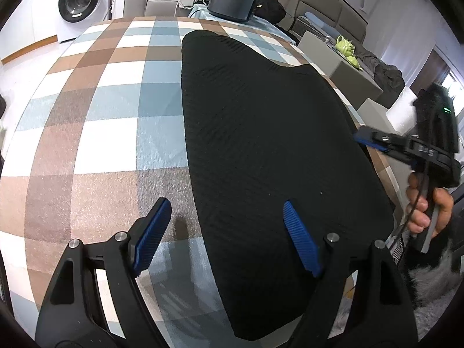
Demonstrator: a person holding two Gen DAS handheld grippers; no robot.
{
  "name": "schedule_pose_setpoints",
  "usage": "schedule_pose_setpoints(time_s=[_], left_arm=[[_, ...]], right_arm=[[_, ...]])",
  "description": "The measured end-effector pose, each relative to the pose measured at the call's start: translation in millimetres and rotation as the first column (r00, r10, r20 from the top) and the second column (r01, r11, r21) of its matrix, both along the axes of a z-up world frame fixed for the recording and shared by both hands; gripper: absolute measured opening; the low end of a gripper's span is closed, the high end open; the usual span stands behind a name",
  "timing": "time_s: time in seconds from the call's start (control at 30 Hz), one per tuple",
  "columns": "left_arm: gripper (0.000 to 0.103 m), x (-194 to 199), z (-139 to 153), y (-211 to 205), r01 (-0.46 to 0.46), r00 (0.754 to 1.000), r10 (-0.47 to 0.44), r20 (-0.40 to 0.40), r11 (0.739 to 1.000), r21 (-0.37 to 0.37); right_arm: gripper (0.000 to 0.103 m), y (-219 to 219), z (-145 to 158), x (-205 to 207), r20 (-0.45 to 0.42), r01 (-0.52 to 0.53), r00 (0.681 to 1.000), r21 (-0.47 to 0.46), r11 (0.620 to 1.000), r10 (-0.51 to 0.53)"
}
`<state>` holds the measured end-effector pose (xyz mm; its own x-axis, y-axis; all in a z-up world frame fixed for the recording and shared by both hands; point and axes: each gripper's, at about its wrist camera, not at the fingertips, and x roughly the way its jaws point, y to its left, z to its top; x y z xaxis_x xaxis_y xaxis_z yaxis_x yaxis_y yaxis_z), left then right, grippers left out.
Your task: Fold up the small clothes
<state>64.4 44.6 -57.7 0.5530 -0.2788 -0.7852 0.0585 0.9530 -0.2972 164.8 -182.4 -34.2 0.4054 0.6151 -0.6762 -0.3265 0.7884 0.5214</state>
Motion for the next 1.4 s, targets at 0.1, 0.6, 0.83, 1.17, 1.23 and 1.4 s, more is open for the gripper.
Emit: schedule_pose_setpoints(time_s=[0.1,0.6,0.83,1.17,1.23,1.4], left_arm=[[0.078,-3,-1,4,-0.012,1.000,0.012,-0.001,1.000,-0.005],[0.078,-13,-1,8,-0.003,1.000,0.003,0.001,1.000,-0.015],[0.078,-18,-1,2,0.016,1.000,-0.016,0.017,1.000,-0.016],[0.078,-42,-6,-2,-0.001,0.999,0.001,0.036,1.000,0.005],[0.078,-45,-9,-2,-0.008,0.999,0.008,0.037,1.000,0.005],[0.078,-56,-13,-6,-0.009,0.999,0.008,0.040,0.999,0.042]], right_arm=[[0.029,21,-9,6,0.004,-0.011,1.000,-0.035,0.999,0.011],[0.022,2,-7,-37,-0.059,-0.053,0.997,0.041,0.998,0.055],[0.007,-4,-1,-84,0.040,-0.050,0.998,0.053,0.997,0.048],[0.052,-20,5,-101,0.094,0.046,0.995,-0.048,0.998,-0.041],[0.052,-13,8,-108,0.121,0.022,0.993,-0.061,0.998,-0.015],[0.052,0,-7,-118,0.146,0.016,0.989,-0.172,0.985,0.010]])
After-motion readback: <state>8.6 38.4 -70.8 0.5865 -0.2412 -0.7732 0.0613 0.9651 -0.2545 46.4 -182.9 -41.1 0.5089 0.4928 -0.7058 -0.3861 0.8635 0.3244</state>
